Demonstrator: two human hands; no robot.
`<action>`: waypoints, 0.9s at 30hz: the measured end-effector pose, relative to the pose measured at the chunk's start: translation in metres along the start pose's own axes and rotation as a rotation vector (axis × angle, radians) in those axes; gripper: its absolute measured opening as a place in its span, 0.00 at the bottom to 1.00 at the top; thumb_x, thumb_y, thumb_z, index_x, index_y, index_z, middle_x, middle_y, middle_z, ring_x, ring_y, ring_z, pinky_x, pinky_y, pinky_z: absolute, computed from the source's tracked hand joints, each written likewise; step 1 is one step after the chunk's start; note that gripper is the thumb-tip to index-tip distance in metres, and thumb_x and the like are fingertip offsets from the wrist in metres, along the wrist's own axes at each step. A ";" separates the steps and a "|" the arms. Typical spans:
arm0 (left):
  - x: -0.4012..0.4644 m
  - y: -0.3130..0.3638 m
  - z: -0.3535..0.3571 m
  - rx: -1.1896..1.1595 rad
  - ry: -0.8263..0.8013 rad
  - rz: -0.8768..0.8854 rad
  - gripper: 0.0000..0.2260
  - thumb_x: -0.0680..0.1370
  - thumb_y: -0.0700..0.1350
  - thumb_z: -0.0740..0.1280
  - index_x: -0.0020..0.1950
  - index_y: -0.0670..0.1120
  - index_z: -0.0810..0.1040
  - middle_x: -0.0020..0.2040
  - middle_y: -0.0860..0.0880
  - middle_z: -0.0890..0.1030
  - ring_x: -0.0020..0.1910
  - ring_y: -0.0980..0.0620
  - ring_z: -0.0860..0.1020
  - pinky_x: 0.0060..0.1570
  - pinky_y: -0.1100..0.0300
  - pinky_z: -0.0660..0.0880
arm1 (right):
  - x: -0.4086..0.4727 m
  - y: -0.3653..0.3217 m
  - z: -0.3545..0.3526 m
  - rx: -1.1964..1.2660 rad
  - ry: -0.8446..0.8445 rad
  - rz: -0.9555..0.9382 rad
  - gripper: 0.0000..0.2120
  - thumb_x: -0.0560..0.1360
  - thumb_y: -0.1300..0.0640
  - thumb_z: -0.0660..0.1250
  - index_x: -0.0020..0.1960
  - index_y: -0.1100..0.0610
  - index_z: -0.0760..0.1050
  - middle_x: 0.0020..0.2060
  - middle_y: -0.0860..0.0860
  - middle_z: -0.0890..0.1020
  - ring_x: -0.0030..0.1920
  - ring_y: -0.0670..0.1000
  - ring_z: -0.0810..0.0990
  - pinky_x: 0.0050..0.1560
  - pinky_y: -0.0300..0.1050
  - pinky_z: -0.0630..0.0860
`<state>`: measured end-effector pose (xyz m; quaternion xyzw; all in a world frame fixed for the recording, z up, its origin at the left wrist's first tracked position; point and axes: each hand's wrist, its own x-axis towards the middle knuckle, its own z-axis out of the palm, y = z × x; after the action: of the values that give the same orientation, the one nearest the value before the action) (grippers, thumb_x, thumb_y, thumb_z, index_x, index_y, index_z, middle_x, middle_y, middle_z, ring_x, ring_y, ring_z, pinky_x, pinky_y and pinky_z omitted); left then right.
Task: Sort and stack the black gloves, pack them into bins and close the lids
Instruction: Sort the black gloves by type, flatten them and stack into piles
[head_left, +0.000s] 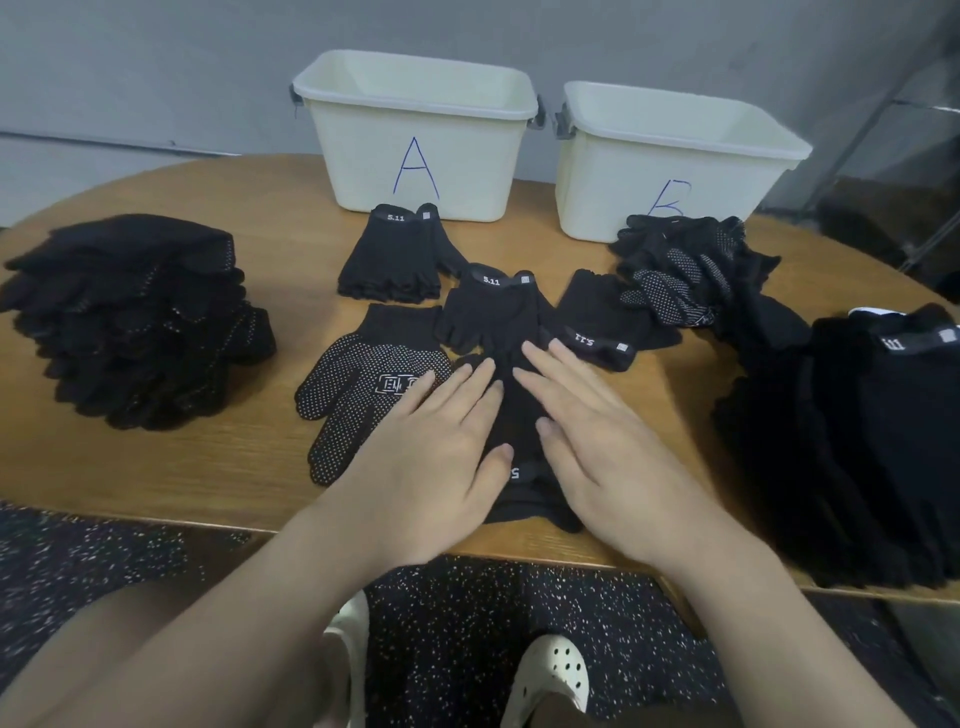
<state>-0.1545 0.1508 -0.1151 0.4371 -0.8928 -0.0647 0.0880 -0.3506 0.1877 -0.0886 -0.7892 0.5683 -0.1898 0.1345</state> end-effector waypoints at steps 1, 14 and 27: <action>-0.001 0.000 0.001 0.009 0.004 -0.001 0.34 0.81 0.60 0.39 0.85 0.46 0.52 0.85 0.49 0.49 0.83 0.55 0.46 0.82 0.52 0.44 | -0.001 0.003 0.000 0.007 -0.024 0.003 0.24 0.87 0.54 0.53 0.82 0.51 0.58 0.82 0.40 0.53 0.79 0.34 0.41 0.81 0.40 0.43; -0.008 -0.006 0.010 0.088 0.021 0.051 0.31 0.86 0.59 0.41 0.83 0.40 0.57 0.84 0.43 0.54 0.84 0.48 0.51 0.82 0.48 0.50 | -0.004 0.017 -0.005 -0.089 -0.396 0.170 0.30 0.82 0.39 0.39 0.81 0.43 0.34 0.78 0.34 0.32 0.72 0.28 0.27 0.77 0.37 0.30; -0.017 -0.009 -0.015 -0.040 0.060 0.274 0.27 0.77 0.68 0.63 0.67 0.51 0.79 0.58 0.57 0.76 0.56 0.58 0.73 0.60 0.61 0.66 | -0.019 0.024 -0.028 0.234 -0.092 0.028 0.31 0.79 0.59 0.57 0.80 0.43 0.62 0.80 0.33 0.58 0.80 0.36 0.47 0.79 0.38 0.40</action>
<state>-0.1345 0.1581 -0.1034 0.3107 -0.9397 -0.0570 0.1312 -0.3895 0.1985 -0.0764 -0.7680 0.5465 -0.2163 0.2542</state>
